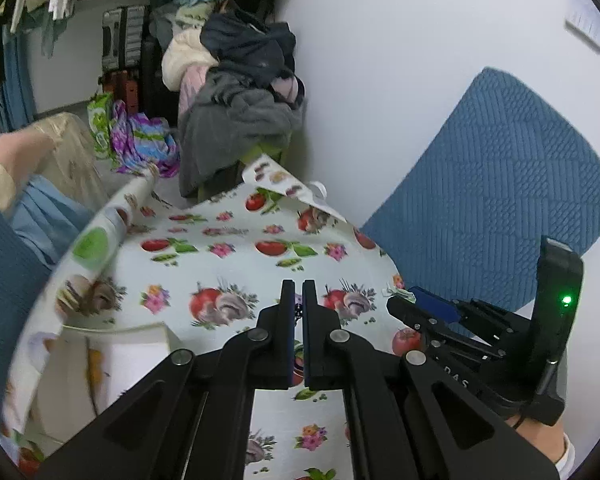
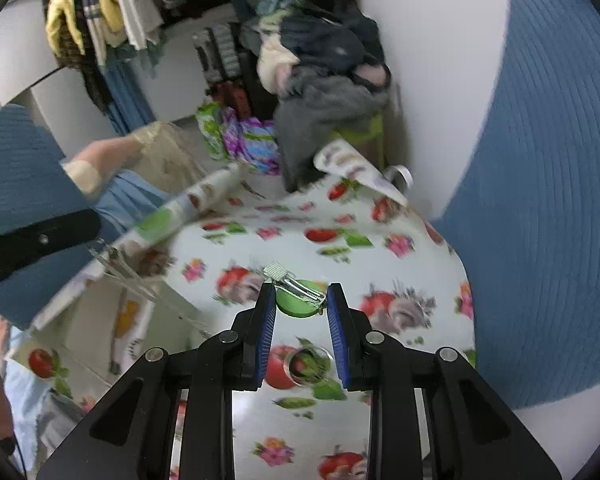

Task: Organize jewelry
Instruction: 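Lift the chain with green pendant off the table with both grippers, then carry the chain into the box and open both grippers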

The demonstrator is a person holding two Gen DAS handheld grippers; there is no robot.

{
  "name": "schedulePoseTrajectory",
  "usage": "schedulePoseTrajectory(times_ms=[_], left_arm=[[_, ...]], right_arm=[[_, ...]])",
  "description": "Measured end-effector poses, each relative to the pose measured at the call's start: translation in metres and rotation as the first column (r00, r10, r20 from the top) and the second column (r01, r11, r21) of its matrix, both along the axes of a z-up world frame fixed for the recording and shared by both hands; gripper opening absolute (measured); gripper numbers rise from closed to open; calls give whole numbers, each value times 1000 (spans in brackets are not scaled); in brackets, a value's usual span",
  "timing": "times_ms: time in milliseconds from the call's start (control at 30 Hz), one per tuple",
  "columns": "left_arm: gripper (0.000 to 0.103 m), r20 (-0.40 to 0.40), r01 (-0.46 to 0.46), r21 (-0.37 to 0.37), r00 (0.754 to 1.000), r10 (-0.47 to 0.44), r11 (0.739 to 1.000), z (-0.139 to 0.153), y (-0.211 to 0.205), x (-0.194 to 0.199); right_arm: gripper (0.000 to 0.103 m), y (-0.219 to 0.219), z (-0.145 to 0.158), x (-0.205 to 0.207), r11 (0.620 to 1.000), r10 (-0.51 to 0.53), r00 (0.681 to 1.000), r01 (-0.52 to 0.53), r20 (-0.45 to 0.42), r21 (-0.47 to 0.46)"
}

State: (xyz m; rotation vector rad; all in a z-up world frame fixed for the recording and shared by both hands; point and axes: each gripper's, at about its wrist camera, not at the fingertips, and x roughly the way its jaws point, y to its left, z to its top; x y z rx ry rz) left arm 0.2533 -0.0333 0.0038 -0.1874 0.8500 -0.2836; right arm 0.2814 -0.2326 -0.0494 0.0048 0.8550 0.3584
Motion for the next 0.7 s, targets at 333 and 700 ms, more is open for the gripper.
schedulePoseTrajectory(times_ms=[333,700], left_arm=[[2,38,-64,36,997,62,997,35,70,-14],[2,10,-128,45,992,128,991,10,144,-40]], right_arm=[[24,71,54,-13,996,84,993,-85,78,16],[24,156,47,-32,984,171,982,-174,76,29]])
